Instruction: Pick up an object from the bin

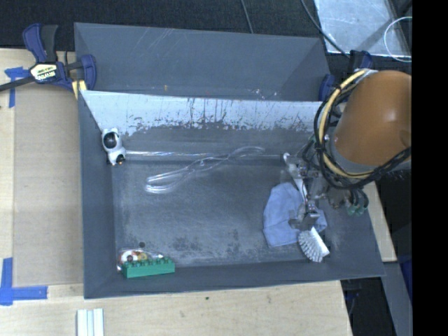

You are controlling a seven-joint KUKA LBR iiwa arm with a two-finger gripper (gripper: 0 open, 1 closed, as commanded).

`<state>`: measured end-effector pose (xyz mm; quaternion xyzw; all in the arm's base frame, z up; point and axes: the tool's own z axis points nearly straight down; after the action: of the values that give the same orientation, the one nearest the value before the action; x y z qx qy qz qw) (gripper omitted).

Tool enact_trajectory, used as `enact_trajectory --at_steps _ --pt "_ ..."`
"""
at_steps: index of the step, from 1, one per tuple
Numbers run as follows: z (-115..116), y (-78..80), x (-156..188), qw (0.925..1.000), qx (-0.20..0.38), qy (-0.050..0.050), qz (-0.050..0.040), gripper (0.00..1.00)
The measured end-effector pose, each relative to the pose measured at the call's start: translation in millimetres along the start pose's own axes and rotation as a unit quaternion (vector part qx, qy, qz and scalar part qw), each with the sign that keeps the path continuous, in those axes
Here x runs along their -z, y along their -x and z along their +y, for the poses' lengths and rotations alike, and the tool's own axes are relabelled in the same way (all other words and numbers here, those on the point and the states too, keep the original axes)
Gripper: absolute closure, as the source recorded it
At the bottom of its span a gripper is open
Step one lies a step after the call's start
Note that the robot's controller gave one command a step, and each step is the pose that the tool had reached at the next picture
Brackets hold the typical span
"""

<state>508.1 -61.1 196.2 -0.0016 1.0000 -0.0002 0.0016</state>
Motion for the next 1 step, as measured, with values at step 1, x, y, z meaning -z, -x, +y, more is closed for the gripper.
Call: enact_trajectory --at_steps 1 --pt "0.0 0.0 0.0 1.0 0.0 0.0 0.0 0.0"
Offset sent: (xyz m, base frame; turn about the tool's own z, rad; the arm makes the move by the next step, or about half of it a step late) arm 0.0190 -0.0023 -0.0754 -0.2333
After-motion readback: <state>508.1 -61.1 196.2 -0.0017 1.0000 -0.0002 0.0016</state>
